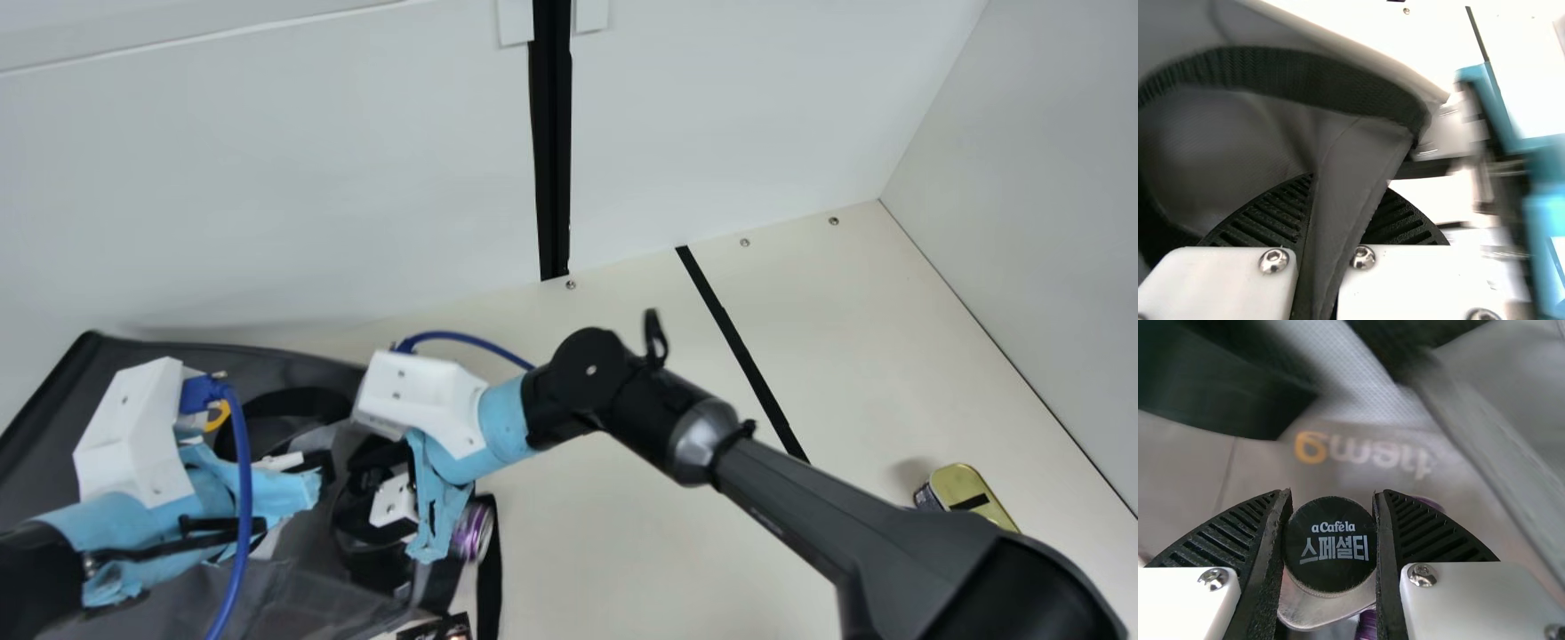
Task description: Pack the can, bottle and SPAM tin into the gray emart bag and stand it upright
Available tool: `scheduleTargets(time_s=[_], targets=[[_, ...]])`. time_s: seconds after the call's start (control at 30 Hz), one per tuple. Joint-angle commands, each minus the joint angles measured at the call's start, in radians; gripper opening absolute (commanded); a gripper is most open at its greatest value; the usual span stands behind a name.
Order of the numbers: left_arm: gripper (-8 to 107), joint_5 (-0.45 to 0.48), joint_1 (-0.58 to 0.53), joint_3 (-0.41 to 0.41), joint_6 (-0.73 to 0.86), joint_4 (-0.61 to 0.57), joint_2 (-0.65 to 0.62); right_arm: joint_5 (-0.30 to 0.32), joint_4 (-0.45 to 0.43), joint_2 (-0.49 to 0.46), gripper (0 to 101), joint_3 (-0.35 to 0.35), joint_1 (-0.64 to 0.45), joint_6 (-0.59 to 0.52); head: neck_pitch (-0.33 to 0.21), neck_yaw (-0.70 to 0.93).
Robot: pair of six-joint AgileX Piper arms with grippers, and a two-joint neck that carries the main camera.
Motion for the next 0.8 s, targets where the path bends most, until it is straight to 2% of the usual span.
scheduleTargets(time_s=[0.0, 0.63, 0.77], targets=[[-8, 0.000, 0.000, 0.000, 0.000, 0.000, 0.000, 0.002, 0.032, 0.002, 0, -0.011, 0.002, 0.011, -0.023, -0.001], [-8, 0.000, 0.000, 0.000, 0.000, 0.000, 0.000, -0.043, 0.010, 0.040, 0, -0.019, 0.013, 0.043, -0.023, -0.001], [-8, 0.000, 0.000, 0.000, 0.000, 0.000, 0.000, -0.047, 0.007, 0.037, 13, -0.018, 0.016, 0.049, -0.023, -0.001]])
